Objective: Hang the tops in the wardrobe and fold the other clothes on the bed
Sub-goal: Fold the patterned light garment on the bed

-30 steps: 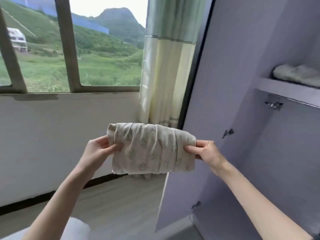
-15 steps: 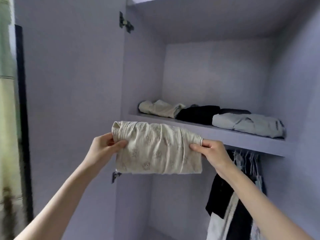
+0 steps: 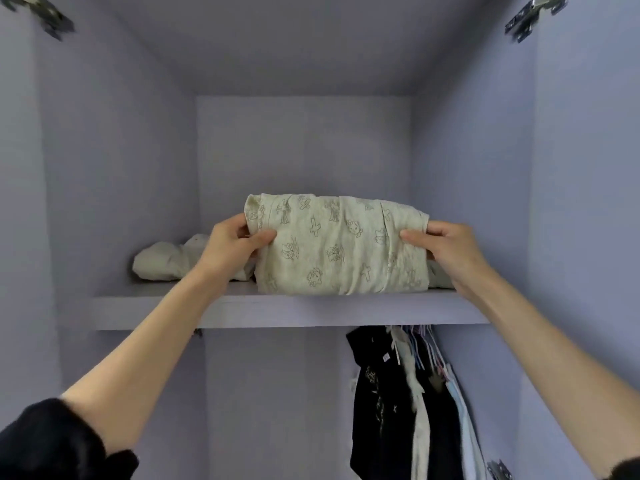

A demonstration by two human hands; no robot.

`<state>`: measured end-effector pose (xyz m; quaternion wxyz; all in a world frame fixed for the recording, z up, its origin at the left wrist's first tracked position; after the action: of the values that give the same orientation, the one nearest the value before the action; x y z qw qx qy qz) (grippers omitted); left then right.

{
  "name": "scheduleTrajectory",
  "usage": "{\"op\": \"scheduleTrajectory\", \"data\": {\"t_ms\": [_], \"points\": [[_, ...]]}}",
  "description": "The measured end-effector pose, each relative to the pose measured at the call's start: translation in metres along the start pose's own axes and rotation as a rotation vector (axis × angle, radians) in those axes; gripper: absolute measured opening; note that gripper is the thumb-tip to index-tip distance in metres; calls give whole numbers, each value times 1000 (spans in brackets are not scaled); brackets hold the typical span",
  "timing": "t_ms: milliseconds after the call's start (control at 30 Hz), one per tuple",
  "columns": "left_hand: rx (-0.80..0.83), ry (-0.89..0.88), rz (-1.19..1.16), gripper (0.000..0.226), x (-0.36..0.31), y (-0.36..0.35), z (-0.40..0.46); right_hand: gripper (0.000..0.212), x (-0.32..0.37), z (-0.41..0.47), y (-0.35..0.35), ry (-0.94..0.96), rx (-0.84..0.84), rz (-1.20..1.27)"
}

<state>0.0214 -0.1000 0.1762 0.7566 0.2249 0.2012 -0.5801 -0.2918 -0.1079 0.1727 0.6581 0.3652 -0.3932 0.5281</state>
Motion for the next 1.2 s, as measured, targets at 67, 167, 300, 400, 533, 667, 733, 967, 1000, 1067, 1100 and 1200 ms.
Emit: {"op": "scheduleTrajectory", "data": {"t_ms": [67,167,300,400,533,667,733,967,1000,1067,1100,1200], "points": [[30,-15,-70,11,11,-29,22,9,6,18,19,24,-55,-18],[84,-54,-137,11,21,-76,56,12,14,43,55,70,-148,-47],[146,-61,-172,14,39,-139,102,8,16,80,101,126,-288,-78],[181,70,-139,15,74,-174,124,16,-3,118,116,68,-383,-162],[504,227,400,24,128,-215,124,20,-56,160,107,-190,-417,-683],[315,-143,596,45,104,-229,150,41,-47,152,75,207,-519,-903],[351,-352,563,45,89,-251,145,40,-55,155,46,321,-371,-1096],[781,-197,687,33,91,-278,94,45,-91,137,29,16,-48,-1220],[689,-265,708,32,76,-268,97,43,-82,124,33,51,-98,-1188],[521,-359,634,35,51,-249,88,41,-68,94,40,98,-168,-1050],[449,-392,529,35,43,-241,78,40,-64,79,43,116,-199,-961],[350,-441,186,32,26,-225,14,35,-70,8,54,15,-281,-701]]}}
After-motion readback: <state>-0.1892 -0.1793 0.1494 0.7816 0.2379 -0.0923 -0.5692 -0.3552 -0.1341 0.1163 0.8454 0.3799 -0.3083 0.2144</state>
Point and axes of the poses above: each hand's wrist, its own z-axis towards the middle knuckle, its own y-axis out of the back of the hand, x = y × z, the point moved 7 cm from there along z, towards the middle knuckle, and after that the axes turned 15 degrees about -y, right-handed, at the moved point
